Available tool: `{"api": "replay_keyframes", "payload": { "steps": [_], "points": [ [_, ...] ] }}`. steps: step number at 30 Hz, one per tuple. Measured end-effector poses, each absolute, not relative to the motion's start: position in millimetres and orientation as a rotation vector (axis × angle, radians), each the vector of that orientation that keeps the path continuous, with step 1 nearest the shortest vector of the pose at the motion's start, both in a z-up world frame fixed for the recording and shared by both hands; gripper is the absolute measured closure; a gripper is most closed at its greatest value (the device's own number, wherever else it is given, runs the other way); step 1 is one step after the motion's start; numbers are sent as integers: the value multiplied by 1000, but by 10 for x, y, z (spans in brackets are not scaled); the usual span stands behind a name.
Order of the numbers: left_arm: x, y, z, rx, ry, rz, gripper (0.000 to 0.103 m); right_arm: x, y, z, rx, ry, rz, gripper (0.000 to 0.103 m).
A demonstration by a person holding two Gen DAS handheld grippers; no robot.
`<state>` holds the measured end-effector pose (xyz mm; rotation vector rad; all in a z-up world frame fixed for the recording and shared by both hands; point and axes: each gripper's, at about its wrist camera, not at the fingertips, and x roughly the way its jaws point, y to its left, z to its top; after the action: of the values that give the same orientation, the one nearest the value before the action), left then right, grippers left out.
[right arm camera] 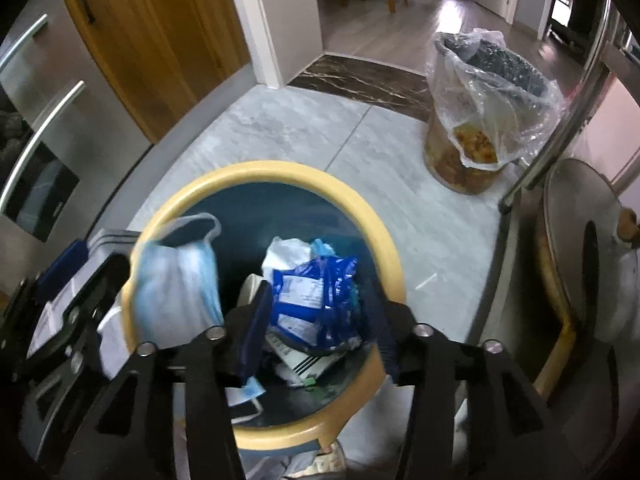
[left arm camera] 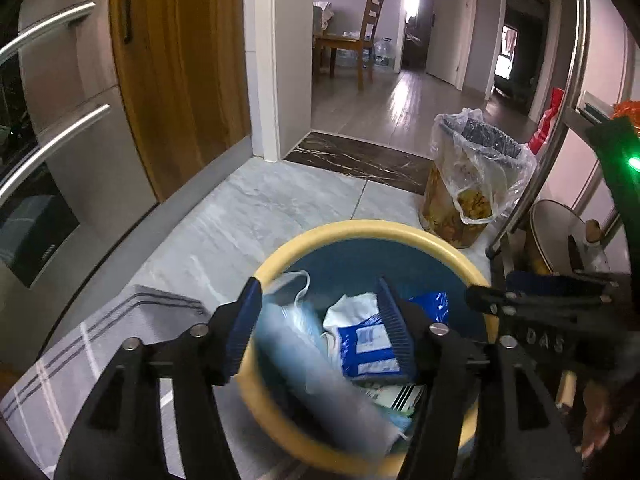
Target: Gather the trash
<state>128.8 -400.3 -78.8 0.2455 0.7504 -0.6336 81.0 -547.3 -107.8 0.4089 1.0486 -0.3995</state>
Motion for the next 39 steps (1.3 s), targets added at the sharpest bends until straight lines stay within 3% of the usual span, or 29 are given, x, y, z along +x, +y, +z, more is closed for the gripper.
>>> {"api": "replay_keyframes", "payload": {
  "steps": [1,3,6,12,24,39],
  "points": [
    [1248,-3944,-749,247,745,-629,34,807,-5464,-1067,404,1048,-393,44],
    [1156,-3804,-651,246,734,-615,26,797,-5408,-1040,381,1050,-367,28],
    [964,-3519,-455,221,721,-604,17,761,-5209,-1048,322,1096,-281,17],
    [538,-3002,-114,194,700,-569,7,542,-4817,-868,228,1157,-170,12],
    [-466,-2161,522,243,619,-525,6,-429,-4090,155,175,846,-208,5],
    [-953,-1718,630,139,483,-463,6,-1043,-3511,562,125,573,-191,5]
  ]
}}
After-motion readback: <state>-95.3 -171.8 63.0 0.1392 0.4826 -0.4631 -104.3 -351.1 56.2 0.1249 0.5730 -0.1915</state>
